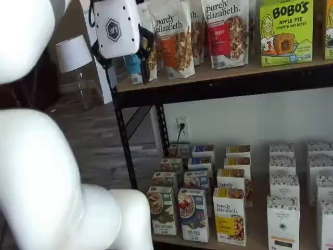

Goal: Pick up the blue and white box that is on the bottom shelf, the second box from the left

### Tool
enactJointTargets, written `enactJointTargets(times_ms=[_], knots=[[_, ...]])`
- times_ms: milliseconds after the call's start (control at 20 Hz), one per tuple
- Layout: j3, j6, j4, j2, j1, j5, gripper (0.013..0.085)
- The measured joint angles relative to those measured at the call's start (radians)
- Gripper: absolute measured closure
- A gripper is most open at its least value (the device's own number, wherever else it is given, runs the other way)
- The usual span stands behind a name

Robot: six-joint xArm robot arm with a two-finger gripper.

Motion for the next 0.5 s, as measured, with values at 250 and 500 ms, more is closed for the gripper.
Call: enactJointTargets(times_ms=[250, 500], knots=[[0.045, 0.05, -0.1, -0.043, 0.086, -0.081, 0.013], [0.067, 0.037, -0.073, -0.048, 0.061, -0.108, 0.013]])
